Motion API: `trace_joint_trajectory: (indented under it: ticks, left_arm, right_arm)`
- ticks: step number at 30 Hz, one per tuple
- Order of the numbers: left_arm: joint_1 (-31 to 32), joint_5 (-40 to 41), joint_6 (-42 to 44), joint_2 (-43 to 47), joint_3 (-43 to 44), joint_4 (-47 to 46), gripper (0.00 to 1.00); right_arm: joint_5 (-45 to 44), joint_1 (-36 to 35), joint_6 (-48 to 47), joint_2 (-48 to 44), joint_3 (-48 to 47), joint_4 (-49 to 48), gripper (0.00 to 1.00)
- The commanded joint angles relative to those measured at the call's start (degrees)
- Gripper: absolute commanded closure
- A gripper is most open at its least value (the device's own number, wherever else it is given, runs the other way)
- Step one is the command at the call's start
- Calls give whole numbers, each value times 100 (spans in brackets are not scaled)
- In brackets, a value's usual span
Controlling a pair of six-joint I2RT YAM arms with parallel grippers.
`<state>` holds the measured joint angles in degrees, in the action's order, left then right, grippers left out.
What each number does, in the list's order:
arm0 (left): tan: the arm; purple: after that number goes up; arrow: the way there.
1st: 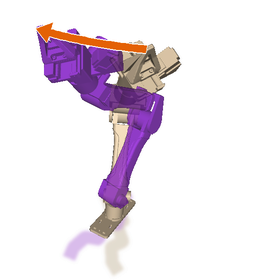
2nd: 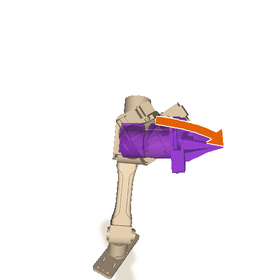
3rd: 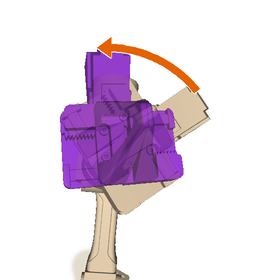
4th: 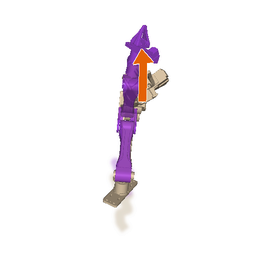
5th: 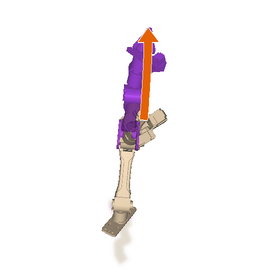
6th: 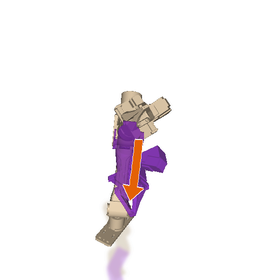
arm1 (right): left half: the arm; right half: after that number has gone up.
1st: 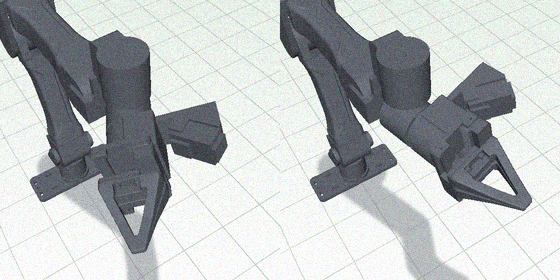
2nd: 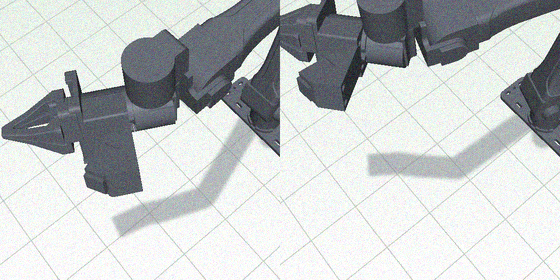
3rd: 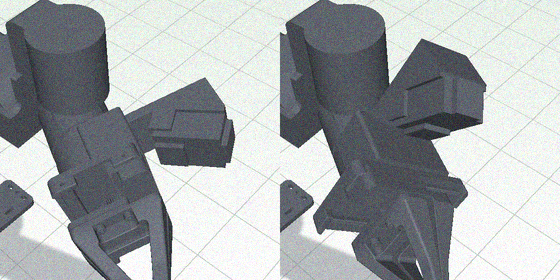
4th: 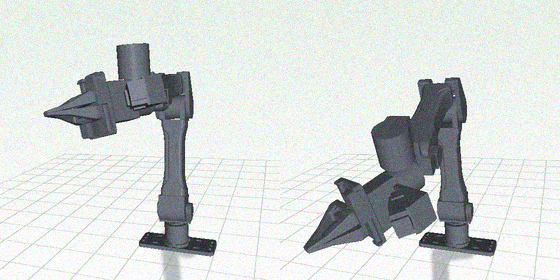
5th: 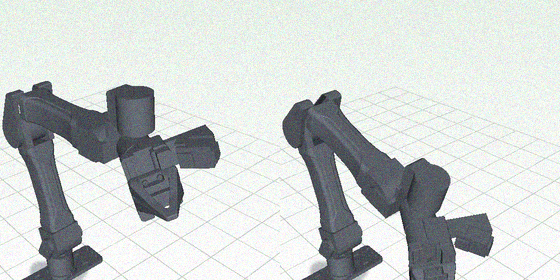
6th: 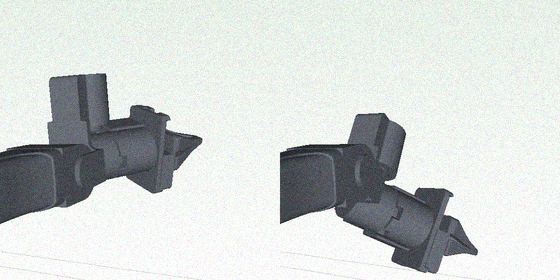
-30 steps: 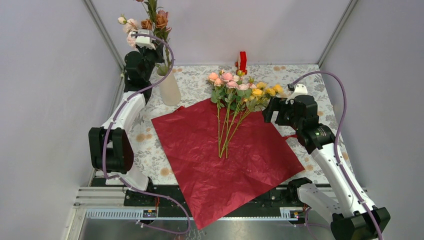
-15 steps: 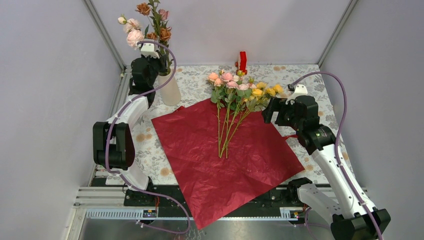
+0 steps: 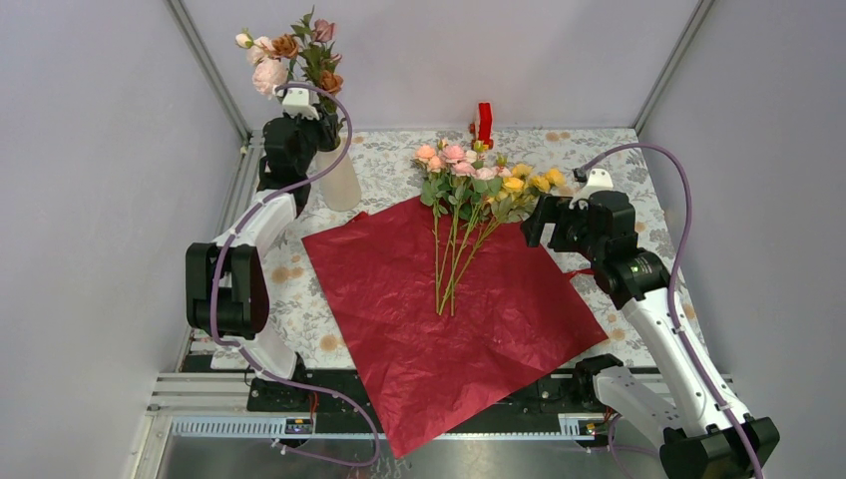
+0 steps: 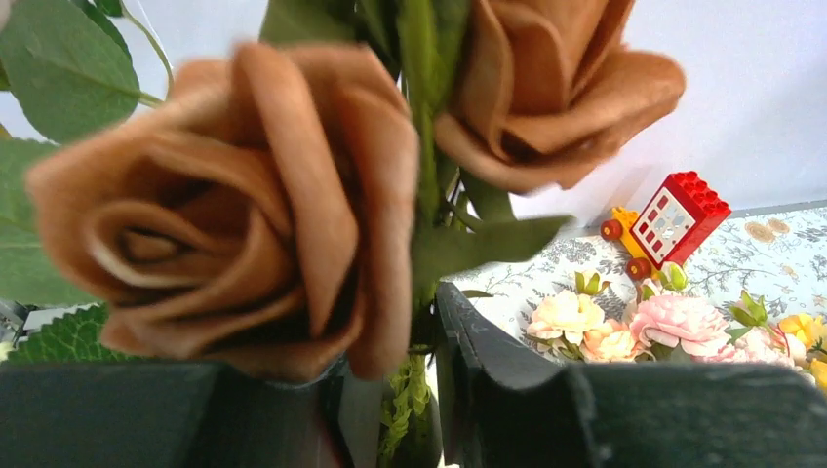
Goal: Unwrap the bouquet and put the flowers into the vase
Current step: Insert the fake flower into the vase.
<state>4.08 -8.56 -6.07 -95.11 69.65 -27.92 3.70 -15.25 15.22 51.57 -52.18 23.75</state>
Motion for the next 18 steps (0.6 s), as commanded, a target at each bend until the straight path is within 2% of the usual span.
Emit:
trace_joint_trajectory:
  ticks: [1,15,18]
  left_arm:
    - [-30,-21,-11,220,-92,-85,70]
    - [-30,3,-37,696,-482,-10,50]
    - [-30,41,-98,851,-566,51,40]
  right_arm:
    - [103,39,7,-85,21,-84,4]
    - [214,39,63,-178,63,-81,4]
    - [235,37,87,-217,83,-76,4]
